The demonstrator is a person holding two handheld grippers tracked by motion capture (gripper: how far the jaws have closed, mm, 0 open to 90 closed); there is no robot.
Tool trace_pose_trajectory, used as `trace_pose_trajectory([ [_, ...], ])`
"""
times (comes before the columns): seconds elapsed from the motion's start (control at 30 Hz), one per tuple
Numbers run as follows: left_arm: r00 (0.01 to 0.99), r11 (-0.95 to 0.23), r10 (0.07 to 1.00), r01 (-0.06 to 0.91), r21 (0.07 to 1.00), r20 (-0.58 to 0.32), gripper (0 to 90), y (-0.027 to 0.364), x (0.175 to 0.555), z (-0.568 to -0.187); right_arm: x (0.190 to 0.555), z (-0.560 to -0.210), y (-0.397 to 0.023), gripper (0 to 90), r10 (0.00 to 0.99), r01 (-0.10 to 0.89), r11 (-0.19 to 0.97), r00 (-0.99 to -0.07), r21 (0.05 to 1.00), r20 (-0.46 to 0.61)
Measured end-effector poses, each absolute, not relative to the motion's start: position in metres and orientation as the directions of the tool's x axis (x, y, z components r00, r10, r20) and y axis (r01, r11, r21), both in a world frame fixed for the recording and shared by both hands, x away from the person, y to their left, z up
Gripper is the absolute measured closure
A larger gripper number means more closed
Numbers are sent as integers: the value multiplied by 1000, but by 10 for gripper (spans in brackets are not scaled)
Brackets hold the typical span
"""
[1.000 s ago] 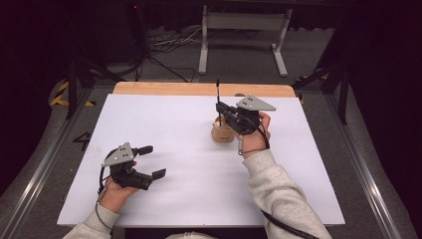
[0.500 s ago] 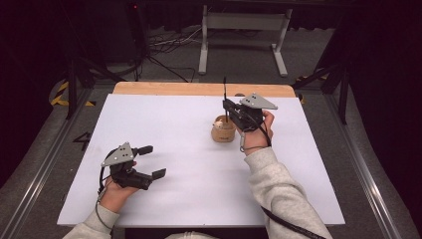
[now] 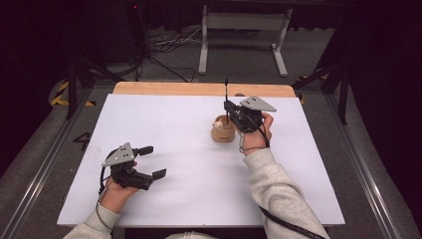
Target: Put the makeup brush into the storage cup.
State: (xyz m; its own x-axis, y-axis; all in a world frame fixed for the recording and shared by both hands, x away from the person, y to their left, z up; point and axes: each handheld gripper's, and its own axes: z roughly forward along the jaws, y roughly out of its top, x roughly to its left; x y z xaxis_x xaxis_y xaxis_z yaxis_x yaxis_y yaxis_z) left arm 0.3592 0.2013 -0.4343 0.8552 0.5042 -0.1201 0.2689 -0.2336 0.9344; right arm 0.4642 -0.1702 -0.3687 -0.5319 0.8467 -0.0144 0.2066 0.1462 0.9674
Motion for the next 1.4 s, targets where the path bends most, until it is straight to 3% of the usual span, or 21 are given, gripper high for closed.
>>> trace_pose_trajectory([
  [0.93,854,-246,506,274,930,-118,39,201,360,-436,470,-405,-178,847,851,275,147,-525,950,21],
  [1.1,854,-243,506,275,930,-121,39,201,360,-436,469,-405,-181,766,846,272,123,-531,954,43],
  [1.4,853,-236,507,277,931,-126,38,202,360,-436,466,-399,-189,454,817,244,89,-572,966,69],
])
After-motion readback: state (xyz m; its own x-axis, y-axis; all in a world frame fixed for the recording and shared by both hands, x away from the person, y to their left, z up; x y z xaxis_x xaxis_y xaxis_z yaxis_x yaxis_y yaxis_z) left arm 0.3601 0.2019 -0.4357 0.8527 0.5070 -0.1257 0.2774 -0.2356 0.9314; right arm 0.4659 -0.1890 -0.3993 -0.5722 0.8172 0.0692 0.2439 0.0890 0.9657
